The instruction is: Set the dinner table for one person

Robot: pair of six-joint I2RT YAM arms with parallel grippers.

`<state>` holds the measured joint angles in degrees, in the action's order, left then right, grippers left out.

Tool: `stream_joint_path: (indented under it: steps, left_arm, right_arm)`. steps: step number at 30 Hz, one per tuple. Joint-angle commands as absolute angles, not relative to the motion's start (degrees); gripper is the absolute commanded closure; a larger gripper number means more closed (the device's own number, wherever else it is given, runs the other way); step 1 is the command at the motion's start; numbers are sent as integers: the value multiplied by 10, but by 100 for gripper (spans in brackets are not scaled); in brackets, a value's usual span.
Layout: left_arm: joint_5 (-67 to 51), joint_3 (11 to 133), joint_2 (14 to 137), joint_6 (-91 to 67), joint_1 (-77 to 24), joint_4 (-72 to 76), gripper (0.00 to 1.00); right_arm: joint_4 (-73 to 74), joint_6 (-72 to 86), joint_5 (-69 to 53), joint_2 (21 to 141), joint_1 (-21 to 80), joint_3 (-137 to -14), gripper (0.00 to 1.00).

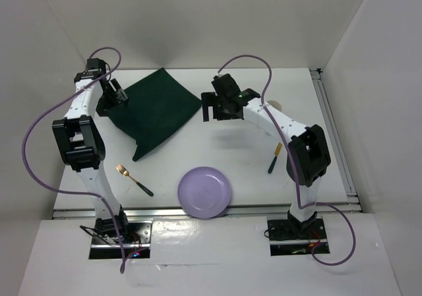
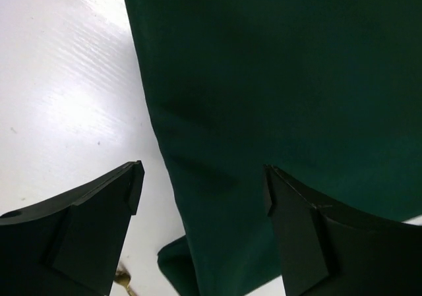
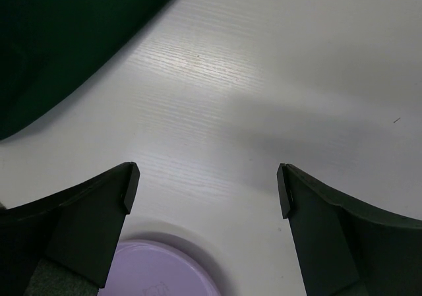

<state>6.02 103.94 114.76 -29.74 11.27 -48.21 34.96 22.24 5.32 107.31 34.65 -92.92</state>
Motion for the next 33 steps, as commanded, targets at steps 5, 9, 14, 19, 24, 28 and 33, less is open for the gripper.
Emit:
stream_joint_path:
  steps: [5,9,14,19,24,28,33]
  left_arm:
    - [5,1079,1207,-352,173,-461,12]
    - [-14,1129,1273,-357,196,-461,14]
    - [-7,1191,1328,-372,201,-468,16]
    - [-9,1213,1359,-383,201,-468,21]
    - [-20,1213,1371,-395,201,-454,33]
    - [-26,1193,1377,-401,201,-429,42]
    - [-26,1208,1377,-401,201,-440,86]
  right_arm:
    - [360,214,43,1099,352,-966,1]
    - [345,203,22,1105,352,-959,1]
    - [339,198,22,1124,358,-954,5]
    - [339,193,29,1143,358,-954,9]
    - [352,192,46,1154,358,-966,10]
    - [358,192,59,1154,358,-971,10]
    - [368,192,65,1154,358,-976,10]
